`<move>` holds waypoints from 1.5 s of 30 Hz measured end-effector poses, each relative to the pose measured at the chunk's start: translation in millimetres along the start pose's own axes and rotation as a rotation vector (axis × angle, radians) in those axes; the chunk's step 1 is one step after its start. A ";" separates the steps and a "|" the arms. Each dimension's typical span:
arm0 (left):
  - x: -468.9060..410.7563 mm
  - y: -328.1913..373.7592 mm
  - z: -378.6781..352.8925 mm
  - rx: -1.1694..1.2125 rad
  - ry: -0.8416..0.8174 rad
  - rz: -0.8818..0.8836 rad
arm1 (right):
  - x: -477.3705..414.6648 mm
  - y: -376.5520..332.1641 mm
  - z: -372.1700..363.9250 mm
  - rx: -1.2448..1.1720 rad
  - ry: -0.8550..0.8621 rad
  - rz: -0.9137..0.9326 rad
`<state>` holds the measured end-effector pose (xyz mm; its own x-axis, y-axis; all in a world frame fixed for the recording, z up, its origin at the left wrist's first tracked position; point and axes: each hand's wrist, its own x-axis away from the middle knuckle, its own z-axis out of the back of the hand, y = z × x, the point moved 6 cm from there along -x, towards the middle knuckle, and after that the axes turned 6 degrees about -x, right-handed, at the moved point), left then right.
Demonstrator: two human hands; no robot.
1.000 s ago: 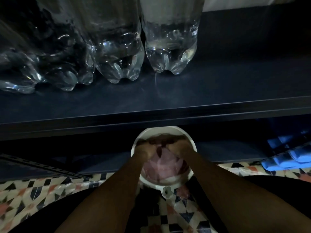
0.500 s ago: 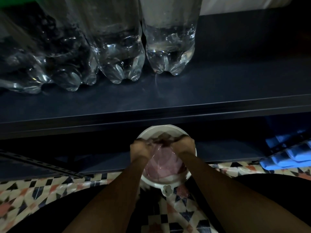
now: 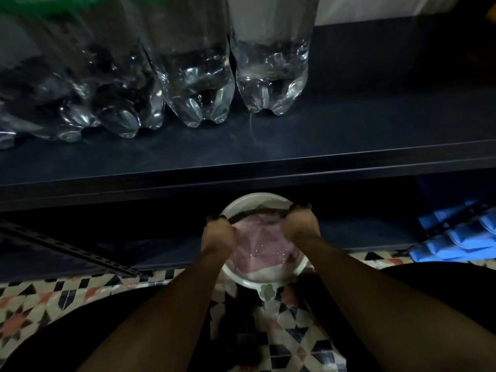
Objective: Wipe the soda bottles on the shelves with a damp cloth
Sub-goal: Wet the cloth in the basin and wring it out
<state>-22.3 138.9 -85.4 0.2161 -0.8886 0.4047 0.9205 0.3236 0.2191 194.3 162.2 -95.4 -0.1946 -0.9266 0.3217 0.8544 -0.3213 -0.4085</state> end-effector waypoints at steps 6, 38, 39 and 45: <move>29.8 -8.3 34.2 0.256 -0.006 -0.072 | 24.6 -5.9 38.9 -0.061 -0.098 0.101; 44.3 4.7 58.7 0.419 -0.194 -0.155 | 31.3 -14.4 88.4 -0.464 0.002 0.104; 41.9 3.9 58.1 0.388 -0.168 -0.168 | 31.0 -13.5 86.7 -0.453 -0.004 0.105; 36.4 2.4 56.9 0.449 -0.032 -0.130 | 37.5 -9.8 77.5 -0.452 -0.063 0.101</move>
<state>-30.7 125.8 -19.7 0.0920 -0.9227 0.3743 0.7058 0.3256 0.6292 216.0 145.7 -13.1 -0.0797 -0.9485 0.3065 0.5693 -0.2957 -0.7671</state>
